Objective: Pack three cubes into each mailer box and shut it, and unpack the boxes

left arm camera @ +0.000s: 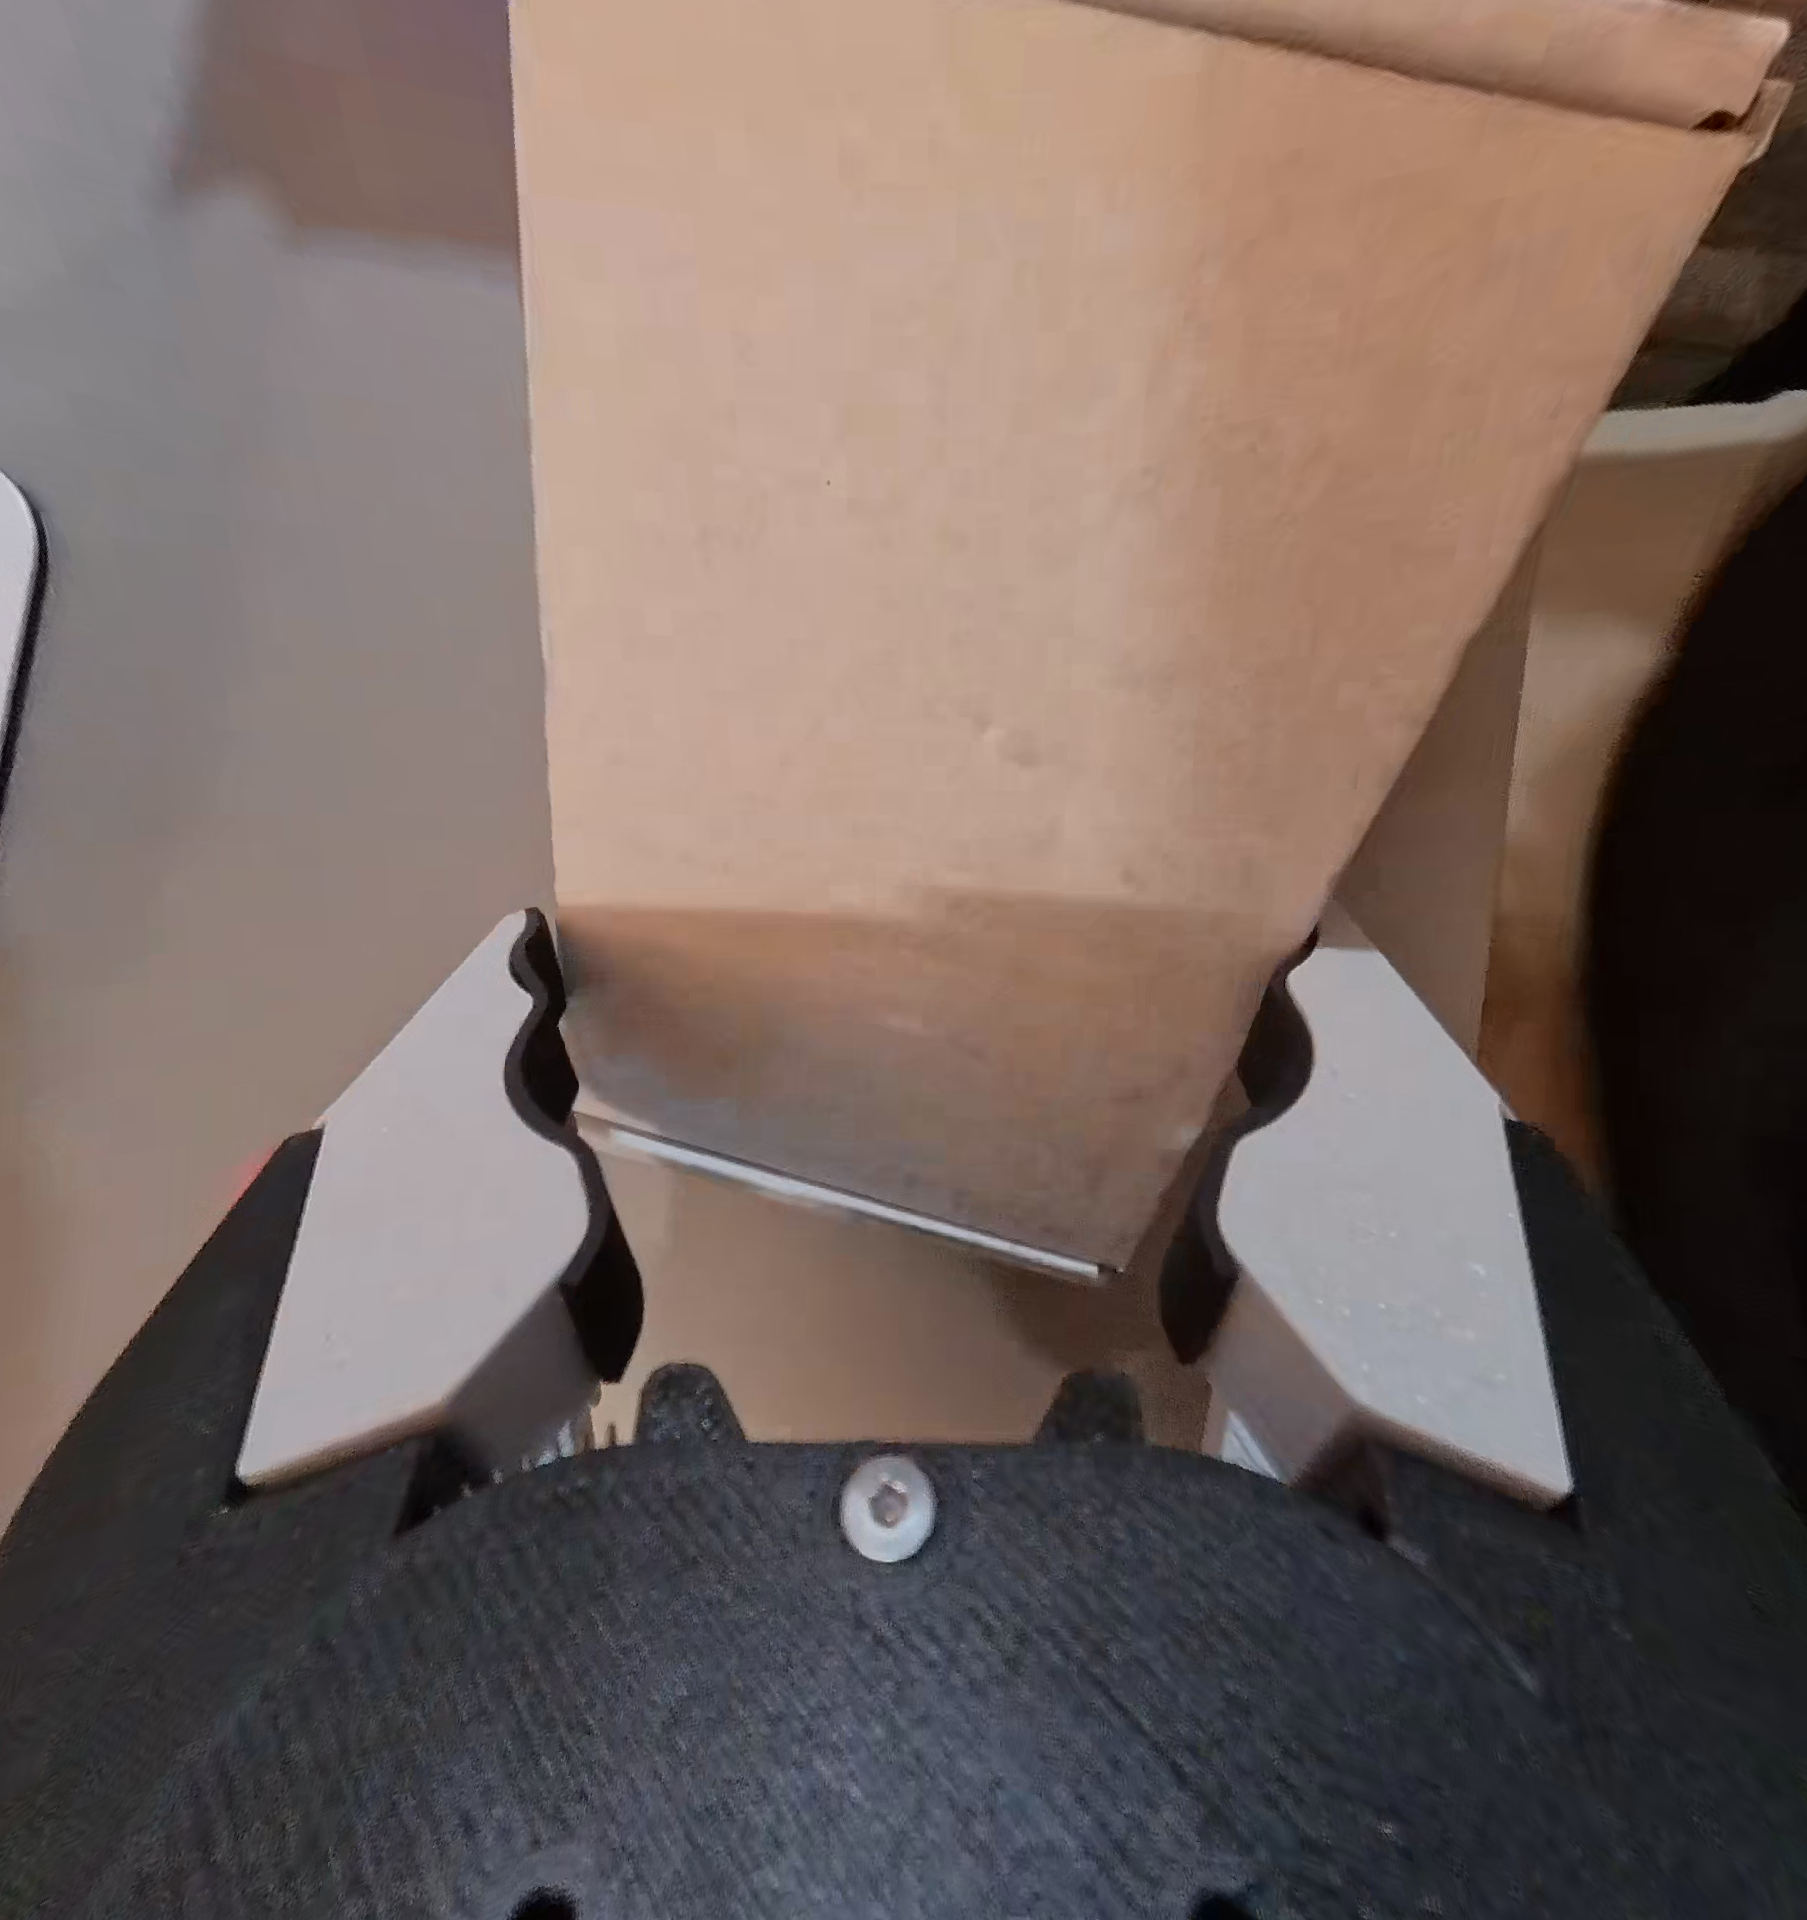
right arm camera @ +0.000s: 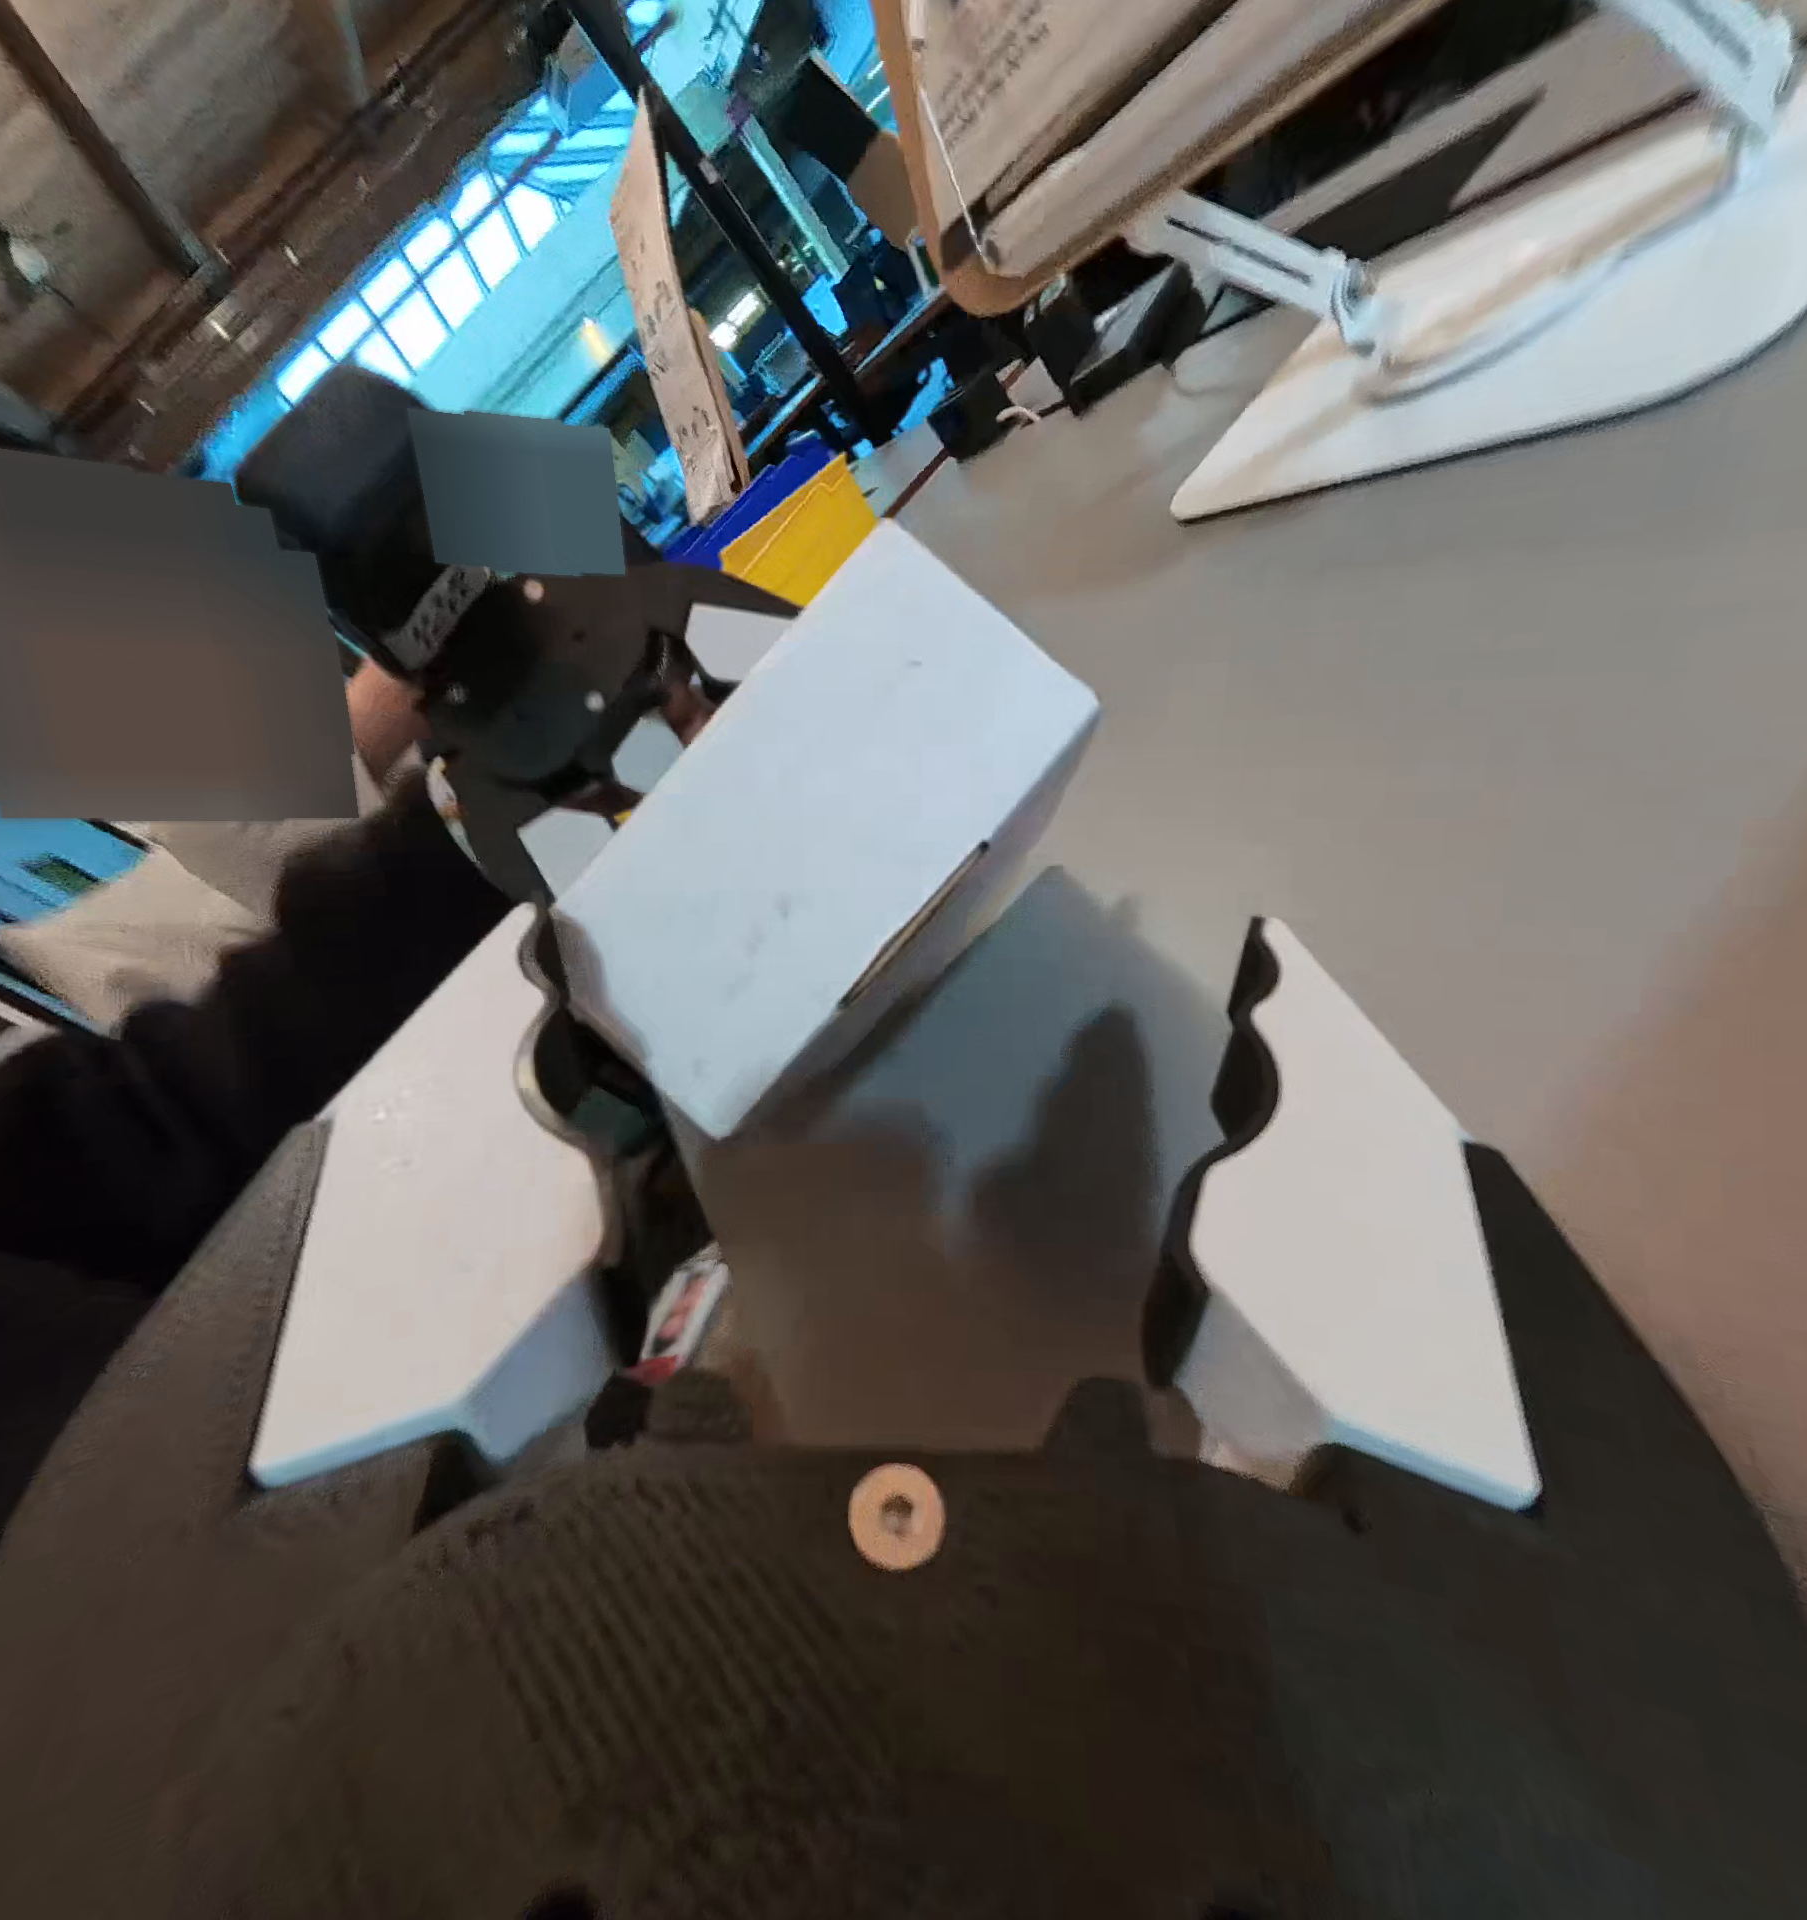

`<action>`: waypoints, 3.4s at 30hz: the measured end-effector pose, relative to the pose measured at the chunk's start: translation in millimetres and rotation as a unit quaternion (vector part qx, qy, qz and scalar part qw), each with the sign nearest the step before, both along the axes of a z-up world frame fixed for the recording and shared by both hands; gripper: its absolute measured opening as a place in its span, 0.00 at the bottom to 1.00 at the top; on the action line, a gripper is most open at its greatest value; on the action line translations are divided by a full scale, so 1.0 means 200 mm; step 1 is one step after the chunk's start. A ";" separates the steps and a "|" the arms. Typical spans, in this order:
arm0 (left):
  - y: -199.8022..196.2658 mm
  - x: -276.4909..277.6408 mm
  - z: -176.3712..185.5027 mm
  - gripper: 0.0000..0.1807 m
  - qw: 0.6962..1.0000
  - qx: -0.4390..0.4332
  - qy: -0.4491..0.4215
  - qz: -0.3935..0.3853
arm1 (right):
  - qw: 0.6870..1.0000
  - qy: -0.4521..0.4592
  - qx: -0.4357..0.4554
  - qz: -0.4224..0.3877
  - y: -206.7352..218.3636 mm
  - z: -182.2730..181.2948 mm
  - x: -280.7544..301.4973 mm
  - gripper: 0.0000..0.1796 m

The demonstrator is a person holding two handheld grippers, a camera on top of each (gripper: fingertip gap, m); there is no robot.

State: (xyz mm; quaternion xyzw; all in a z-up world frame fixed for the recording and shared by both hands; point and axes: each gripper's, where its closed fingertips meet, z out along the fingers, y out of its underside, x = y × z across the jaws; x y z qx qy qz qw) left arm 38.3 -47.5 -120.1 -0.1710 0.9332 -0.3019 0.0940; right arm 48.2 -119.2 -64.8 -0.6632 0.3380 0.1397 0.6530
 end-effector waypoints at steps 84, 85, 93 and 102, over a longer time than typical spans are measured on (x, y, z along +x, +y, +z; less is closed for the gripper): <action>0.13 -0.06 0.21 0.34 0.912 -0.105 -0.392 0.068 | 0.940 0.254 0.166 0.158 0.01 0.06 -0.16 0.34; 0.13 -0.06 0.20 0.33 0.918 -0.111 -0.375 0.070 | 0.948 0.225 0.149 0.166 0.04 0.06 -0.20 0.33; 0.08 -0.11 0.14 0.34 0.950 -0.180 -0.249 0.060 | 0.965 -0.242 -0.071 0.071 0.10 0.16 -0.26 0.36; 0.06 -0.13 0.10 0.34 0.959 -0.209 -0.185 0.052 | 0.649 -0.716 -0.252 -0.049 0.13 0.18 -0.25 0.18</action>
